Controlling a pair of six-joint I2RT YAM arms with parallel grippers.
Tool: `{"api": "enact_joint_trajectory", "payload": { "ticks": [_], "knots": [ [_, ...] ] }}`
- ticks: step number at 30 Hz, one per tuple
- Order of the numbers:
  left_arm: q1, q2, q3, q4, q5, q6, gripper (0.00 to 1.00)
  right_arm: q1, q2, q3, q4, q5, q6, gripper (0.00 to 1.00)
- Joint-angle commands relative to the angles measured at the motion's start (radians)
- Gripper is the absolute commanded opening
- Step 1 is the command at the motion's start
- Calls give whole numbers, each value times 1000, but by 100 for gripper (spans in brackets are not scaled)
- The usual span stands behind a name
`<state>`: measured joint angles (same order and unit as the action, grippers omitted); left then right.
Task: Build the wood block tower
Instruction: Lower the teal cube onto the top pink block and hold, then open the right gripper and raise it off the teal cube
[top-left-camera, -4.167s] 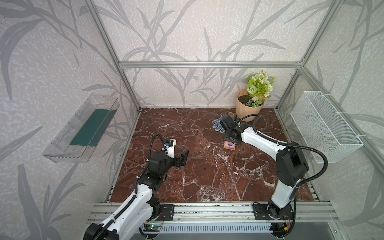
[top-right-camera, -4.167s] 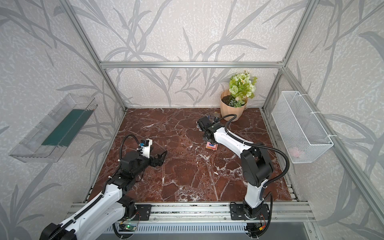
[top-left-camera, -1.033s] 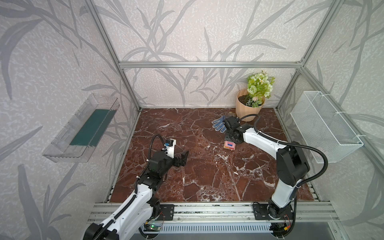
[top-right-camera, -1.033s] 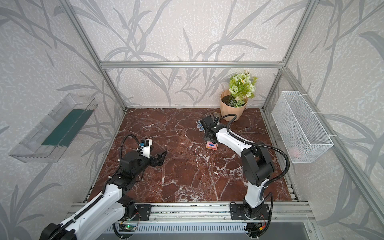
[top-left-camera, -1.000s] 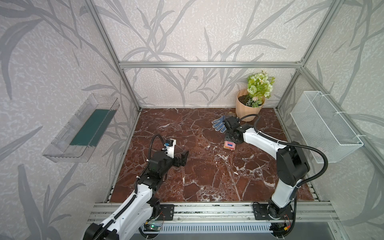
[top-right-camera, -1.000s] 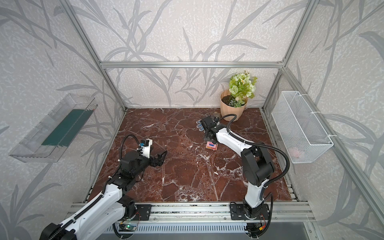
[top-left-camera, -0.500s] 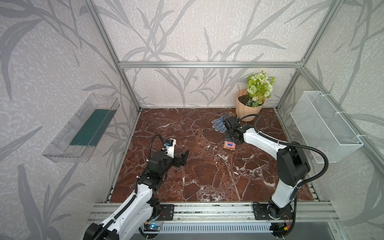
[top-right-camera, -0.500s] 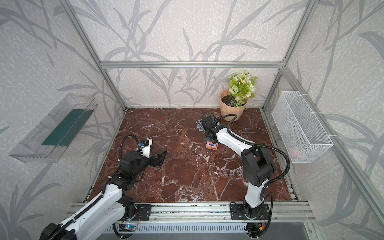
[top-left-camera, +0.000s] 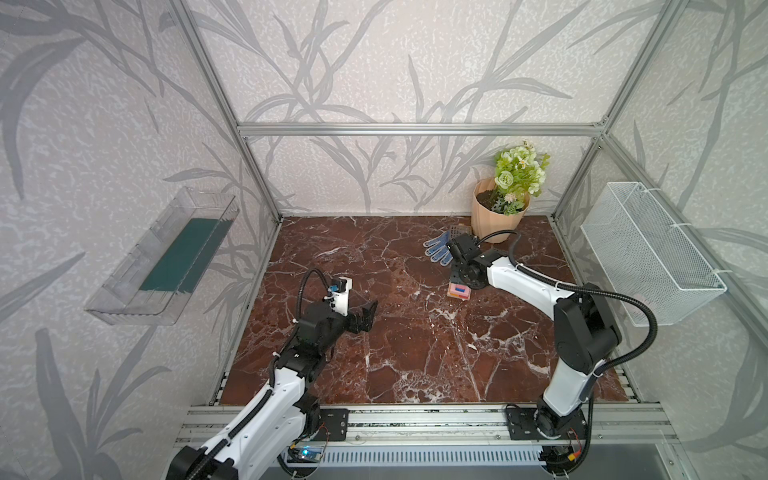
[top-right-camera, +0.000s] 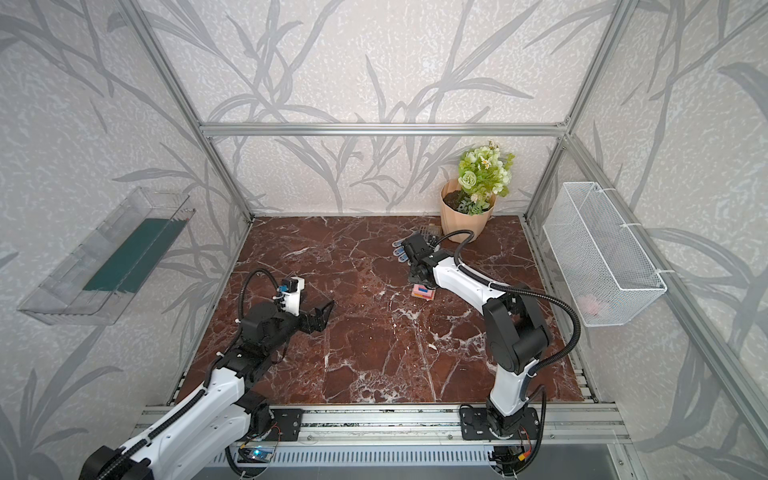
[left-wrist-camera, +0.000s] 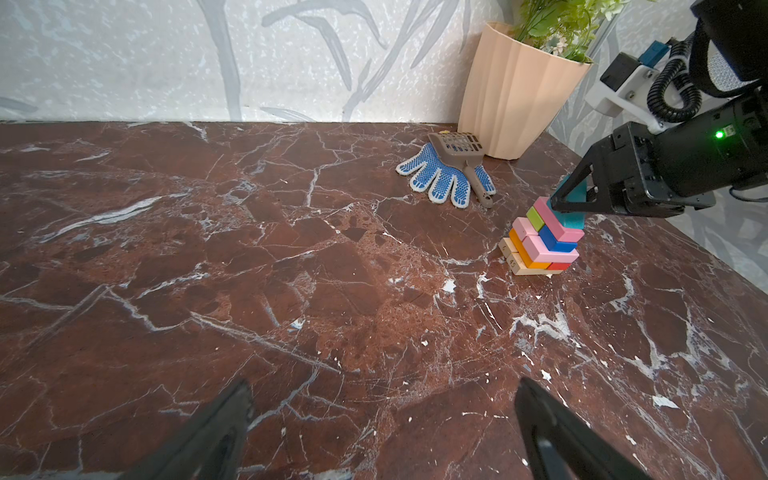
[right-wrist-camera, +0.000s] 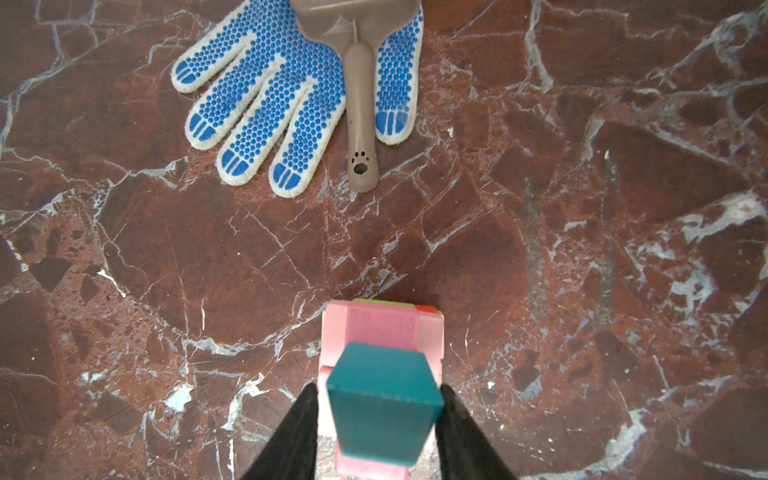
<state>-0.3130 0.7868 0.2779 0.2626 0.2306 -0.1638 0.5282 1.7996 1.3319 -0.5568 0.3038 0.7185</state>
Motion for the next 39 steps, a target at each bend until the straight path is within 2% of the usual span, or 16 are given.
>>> {"api": "enact_joint_trajectory", "payload": {
  "ticks": [1, 10, 26, 30, 34, 39],
  "knots": [
    [3, -10, -4, 15, 9, 20, 99, -7, -15, -3, -10, -3, 15, 41],
    [3, -10, -4, 15, 10, 20, 99, -6, 3, -3, -10, -13, 20, 40],
    [3, -10, -4, 15, 10, 21, 99, -7, -34, -15, -28, 23, 27, 45],
    [3, -9, -5, 16, 7, 20, 99, 4, -88, -52, -13, 42, 17, 55],
    [3, -9, -5, 17, -2, 17, 99, 26, -221, -130, 36, 48, -1, 69],
    [3, -19, -9, 17, -35, 8, 99, 33, -430, -242, 76, 9, -19, 77]
  ]
}}
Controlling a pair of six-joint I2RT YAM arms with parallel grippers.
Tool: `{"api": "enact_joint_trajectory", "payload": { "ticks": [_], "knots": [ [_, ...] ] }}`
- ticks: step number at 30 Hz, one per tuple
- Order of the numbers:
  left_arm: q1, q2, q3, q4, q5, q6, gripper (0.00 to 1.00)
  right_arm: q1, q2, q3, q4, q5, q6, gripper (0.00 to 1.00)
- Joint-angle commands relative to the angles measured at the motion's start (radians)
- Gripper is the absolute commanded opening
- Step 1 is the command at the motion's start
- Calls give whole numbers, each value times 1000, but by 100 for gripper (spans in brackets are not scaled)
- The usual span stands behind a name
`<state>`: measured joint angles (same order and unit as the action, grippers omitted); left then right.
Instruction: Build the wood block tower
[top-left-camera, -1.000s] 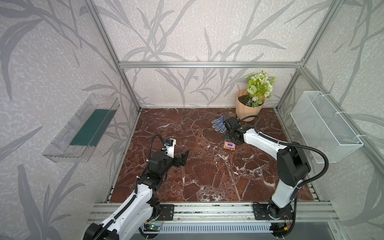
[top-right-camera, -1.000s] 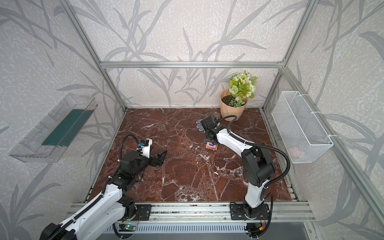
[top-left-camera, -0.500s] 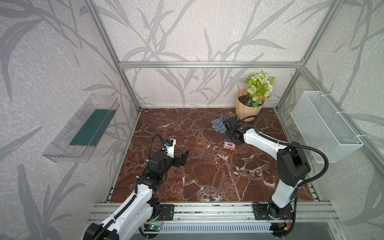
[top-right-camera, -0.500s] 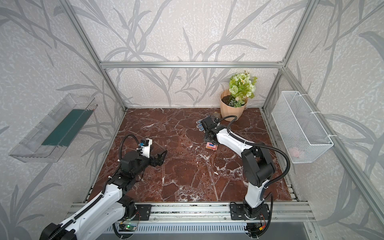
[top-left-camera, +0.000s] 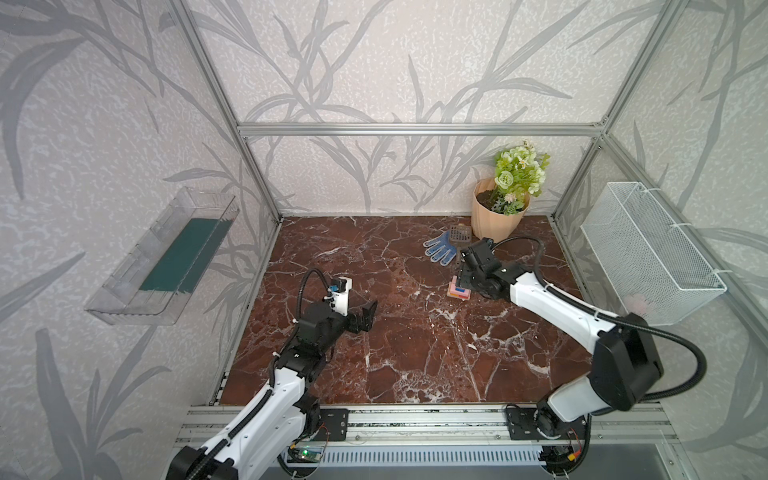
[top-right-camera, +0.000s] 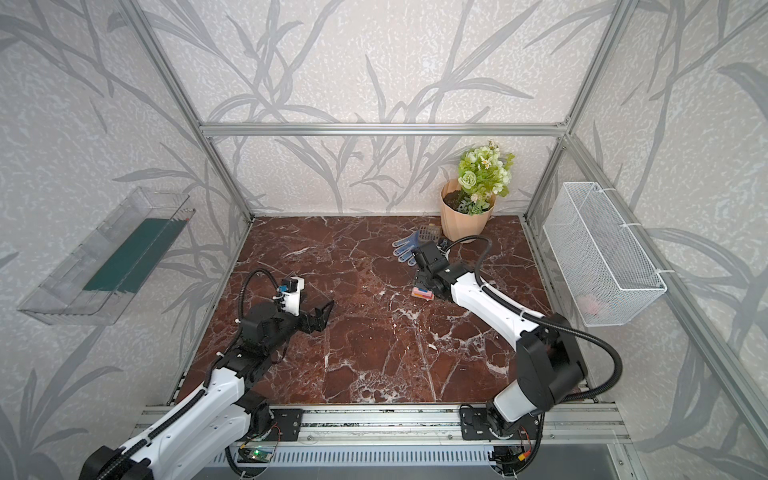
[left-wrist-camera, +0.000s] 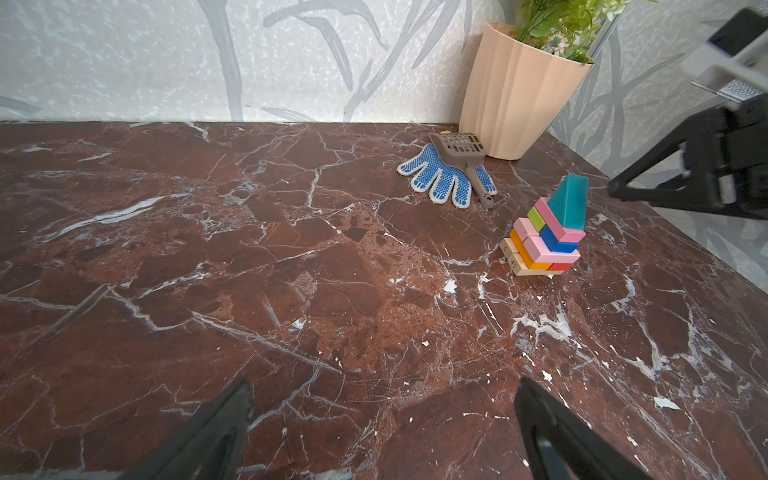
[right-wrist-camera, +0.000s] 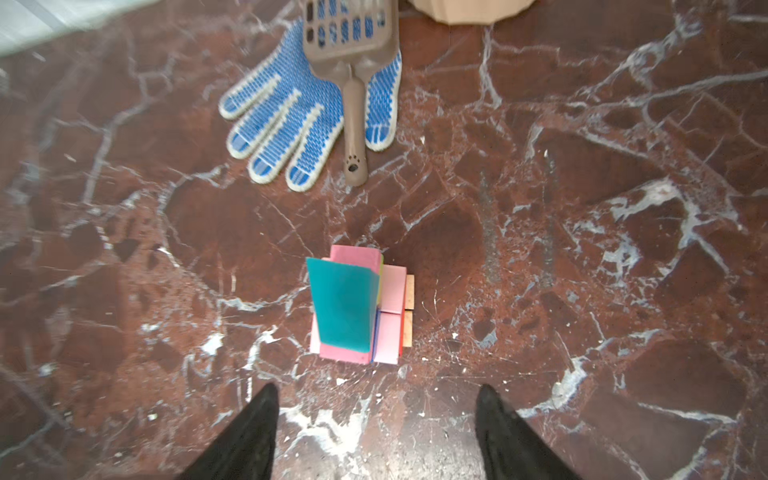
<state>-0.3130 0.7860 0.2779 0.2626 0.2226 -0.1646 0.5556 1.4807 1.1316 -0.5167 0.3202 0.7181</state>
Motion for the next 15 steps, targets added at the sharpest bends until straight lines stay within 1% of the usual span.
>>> {"api": "enact_joint_trajectory", "payload": {
  "ticks": [1, 2, 4, 6, 8, 9, 10, 12, 14, 15],
  "knots": [
    [3, -23, -12, 17, -44, 5, 99, 6, -146, -63, 43, -16, -24, 78],
    [3, -32, -15, 17, -69, -3, 99, 5, -201, -89, 54, -22, -32, 80],
    [3, -56, -22, 5, -158, -26, 99, 5, -307, -156, 90, 4, -39, 83],
    [3, -99, -29, -25, -296, -66, 99, -5, -433, -215, 89, 48, -48, 90],
    [5, -150, -35, -74, -426, -109, 99, -13, -543, -248, 68, 112, -67, 95],
    [5, -183, -42, -96, -488, -125, 99, -17, -604, -281, 92, 146, -74, 100],
    [5, -213, -48, -113, -542, -140, 99, -18, -655, -319, 141, 172, -131, 99],
    [6, -286, -71, -142, -655, -165, 99, -21, -778, -432, 334, 191, -295, 99],
    [6, -345, -97, -149, -696, -166, 99, -33, -862, -548, 537, 181, -474, 99],
    [6, -396, -113, -140, -694, -149, 99, -55, -891, -595, 605, 168, -519, 99]
  ]
}}
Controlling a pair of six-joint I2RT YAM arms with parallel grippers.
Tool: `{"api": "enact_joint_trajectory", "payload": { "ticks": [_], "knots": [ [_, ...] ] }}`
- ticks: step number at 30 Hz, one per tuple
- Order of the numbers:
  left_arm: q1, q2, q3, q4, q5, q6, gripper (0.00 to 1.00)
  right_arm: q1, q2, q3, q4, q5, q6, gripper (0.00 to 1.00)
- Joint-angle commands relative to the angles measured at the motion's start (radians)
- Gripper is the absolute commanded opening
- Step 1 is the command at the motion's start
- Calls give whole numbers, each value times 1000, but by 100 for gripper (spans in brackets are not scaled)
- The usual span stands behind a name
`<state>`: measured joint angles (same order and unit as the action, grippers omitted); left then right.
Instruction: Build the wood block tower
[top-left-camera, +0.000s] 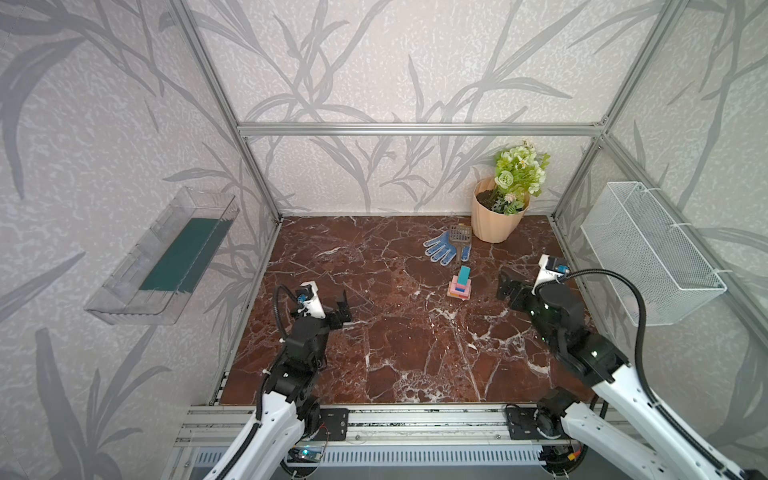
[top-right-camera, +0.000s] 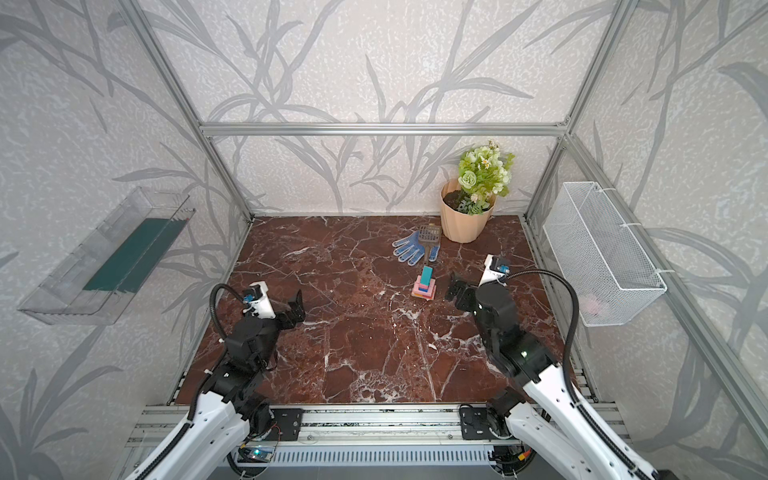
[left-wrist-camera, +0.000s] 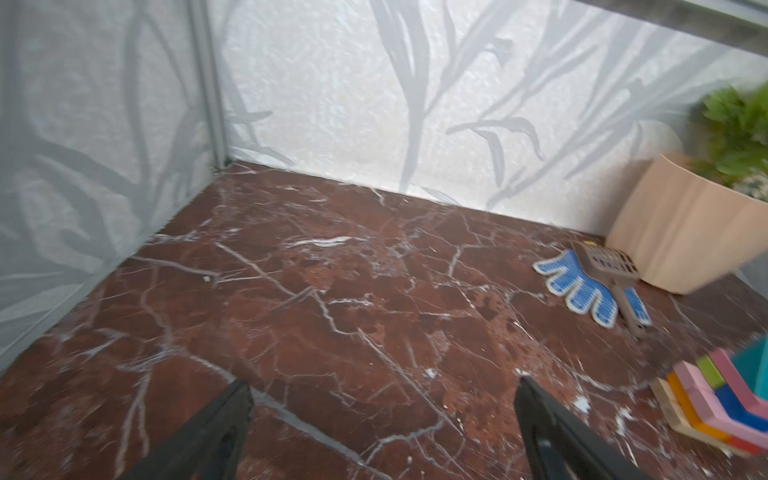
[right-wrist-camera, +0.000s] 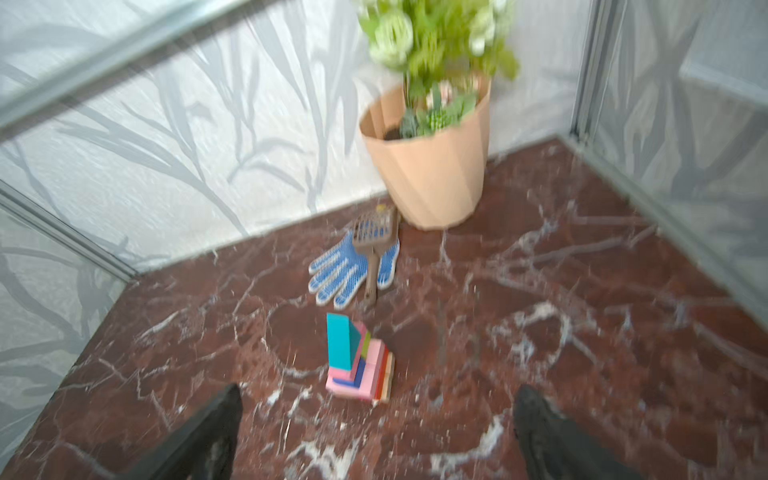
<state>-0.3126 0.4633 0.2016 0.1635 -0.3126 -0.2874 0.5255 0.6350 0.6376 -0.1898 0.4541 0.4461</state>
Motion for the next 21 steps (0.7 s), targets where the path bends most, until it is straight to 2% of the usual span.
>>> {"api": "enact_joint_trajectory", "payload": {
  "ticks": [1, 2, 4, 6, 8, 9, 11, 14, 16, 18, 19, 20, 21],
  "knots": [
    [6, -97, -52, -24, -152, -4, 99, -63, -59, -129, 328, -10, -279, 99],
    [7, -122, -68, -3, -150, 17, 99, -120, -56, -146, 358, -72, -296, 99],
    [7, -150, -84, 7, -196, 28, 99, -257, 18, -133, 341, -174, -251, 99],
    [7, -155, -117, 78, -256, 23, 99, -421, 146, -102, 315, -347, -226, 99],
    [11, -137, -161, 200, -310, 30, 99, -489, 244, -103, 307, -354, -279, 99],
    [14, -118, -165, 225, -349, 27, 99, -495, 291, -125, 333, -304, -335, 99],
    [24, -62, -154, 257, -420, 27, 99, -496, 368, -187, 428, -223, -343, 99],
    [50, 82, -119, 311, -418, 111, 99, -495, 479, -264, 610, -231, -367, 99],
    [84, 222, -95, 350, -431, 157, 99, -496, 537, -263, 616, -222, -374, 99],
    [115, 405, -88, 451, -492, 124, 99, -495, 576, -266, 641, -260, -380, 99],
    [130, 481, -84, 526, -472, 133, 99, -495, 586, -270, 665, -292, -396, 99],
    [131, 558, -73, 604, -420, 199, 99, -492, 585, -267, 659, -329, -417, 99],
    [132, 613, -41, 605, -353, 249, 99, -481, 579, -272, 672, -327, -424, 99]
  ]
}}
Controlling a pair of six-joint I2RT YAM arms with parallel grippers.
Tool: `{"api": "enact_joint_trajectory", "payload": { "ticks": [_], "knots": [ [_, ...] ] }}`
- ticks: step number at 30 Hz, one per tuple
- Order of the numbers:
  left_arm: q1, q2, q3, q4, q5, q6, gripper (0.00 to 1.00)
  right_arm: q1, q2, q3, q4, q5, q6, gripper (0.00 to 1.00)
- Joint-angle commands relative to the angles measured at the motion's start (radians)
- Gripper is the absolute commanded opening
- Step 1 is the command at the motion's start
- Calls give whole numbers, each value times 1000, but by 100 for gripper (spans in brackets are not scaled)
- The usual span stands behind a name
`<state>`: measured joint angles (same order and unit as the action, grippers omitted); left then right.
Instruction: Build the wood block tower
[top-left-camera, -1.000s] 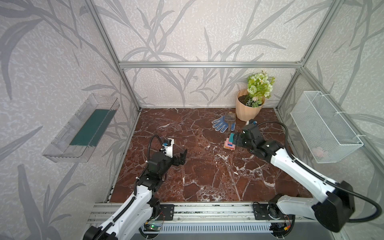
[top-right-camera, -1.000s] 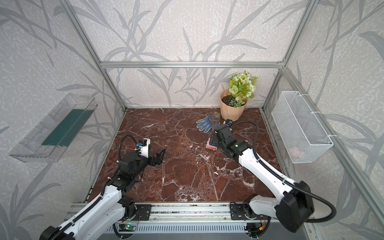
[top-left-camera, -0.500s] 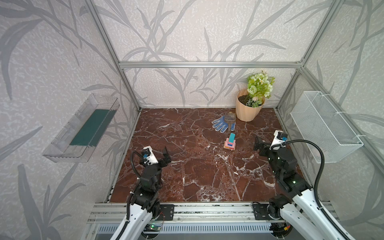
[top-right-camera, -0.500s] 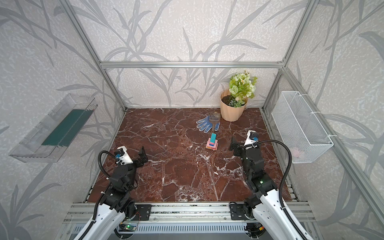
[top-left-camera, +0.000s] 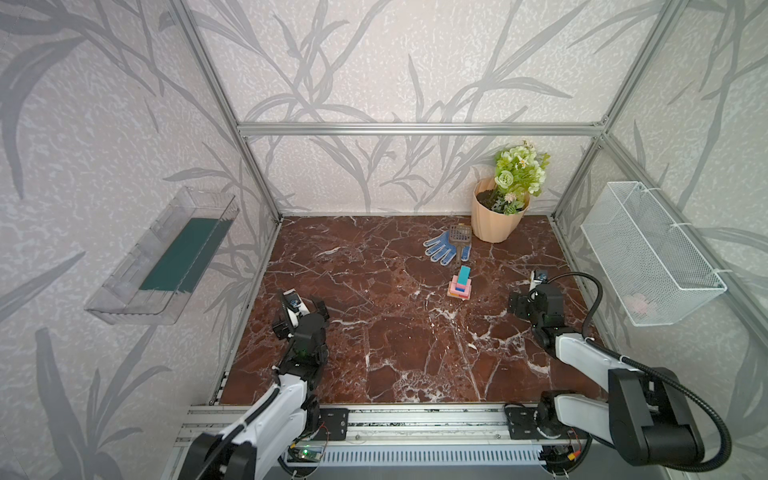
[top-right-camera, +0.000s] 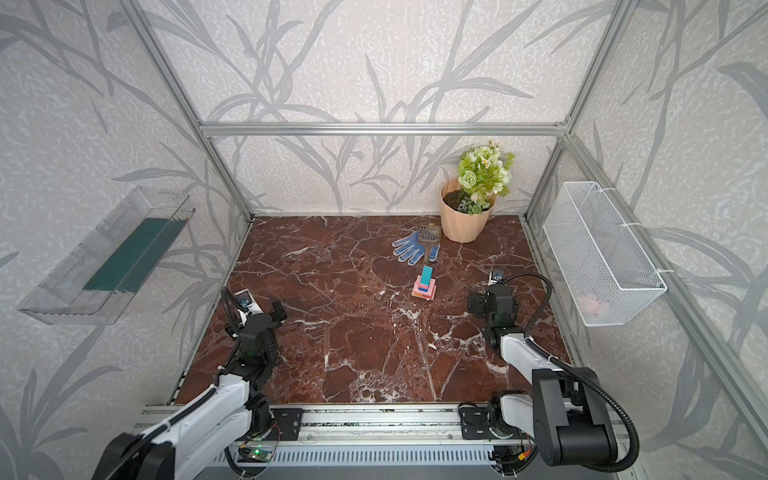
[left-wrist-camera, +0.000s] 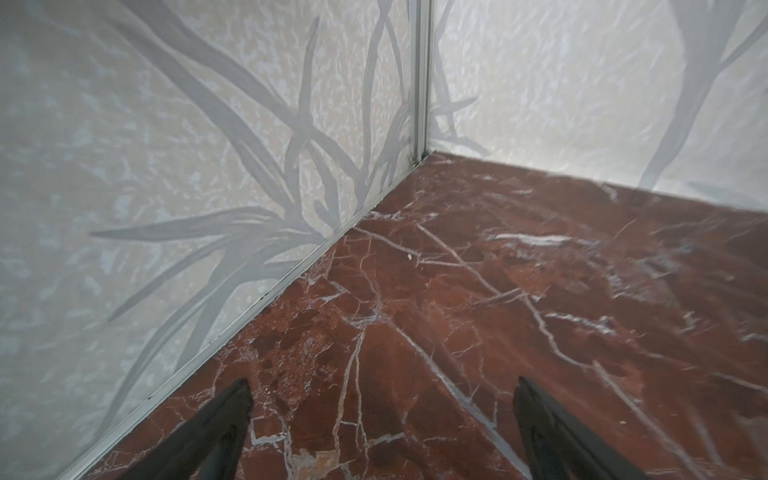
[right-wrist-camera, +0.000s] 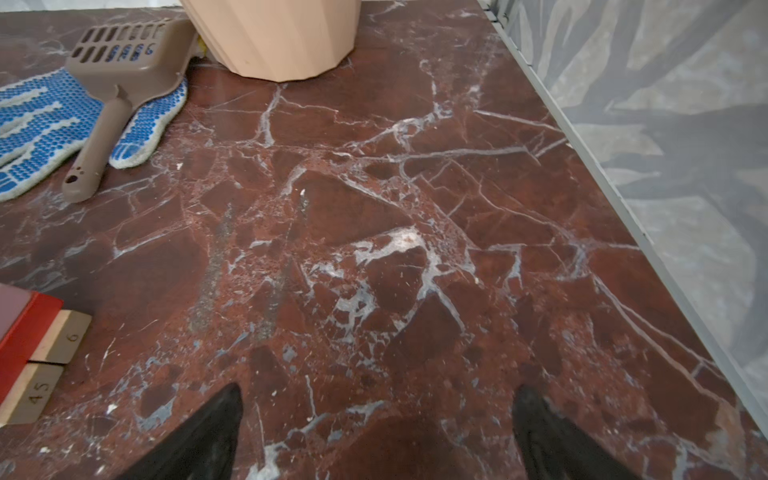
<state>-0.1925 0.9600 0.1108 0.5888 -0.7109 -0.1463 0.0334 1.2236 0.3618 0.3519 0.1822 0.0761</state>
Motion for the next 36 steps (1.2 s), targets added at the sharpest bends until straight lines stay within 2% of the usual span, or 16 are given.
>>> {"api": "enact_joint_trajectory", "payload": {
  "ticks": [1, 4, 8, 11, 13, 16, 18, 22, 26, 28, 31, 33, 36],
  "knots": [
    [12, 151, 87, 141, 80, 129, 99, 17, -13, -14, 172, -51, -57, 99],
    [17, 267, 175, 110, 128, 192, 99, 17, -25, -83, 319, -48, -47, 99],
    [41, 402, 185, 306, 294, 271, 99, 17, 26, -80, 380, -73, -57, 99],
    [77, 450, 227, 288, 399, 208, 99, 16, 96, -76, 492, -84, -60, 99],
    [139, 507, 253, 283, 507, 166, 99, 17, 178, -55, 545, -69, -49, 99],
    [225, 611, 255, 390, 619, 109, 99, 17, 239, -10, 522, -122, -73, 99],
    [244, 585, 272, 304, 658, 95, 99, 17, 269, 25, 475, -168, -89, 99],
    [256, 606, 262, 358, 693, 107, 99, 19, 339, 22, 567, -251, -126, 99],
    [257, 603, 264, 353, 694, 108, 99, 19, 310, 20, 523, -255, -134, 99],
    [257, 605, 264, 358, 695, 106, 99, 19, 305, -26, 608, -244, -131, 99],
    [257, 605, 265, 357, 695, 108, 99, 19, 309, -56, 667, -204, -114, 99],
    [257, 603, 264, 357, 696, 109, 99, 21, 306, -26, 603, -111, -77, 99],
    [258, 605, 265, 357, 696, 108, 99, 69, 311, 25, 516, -40, -112, 99]
  ]
}}
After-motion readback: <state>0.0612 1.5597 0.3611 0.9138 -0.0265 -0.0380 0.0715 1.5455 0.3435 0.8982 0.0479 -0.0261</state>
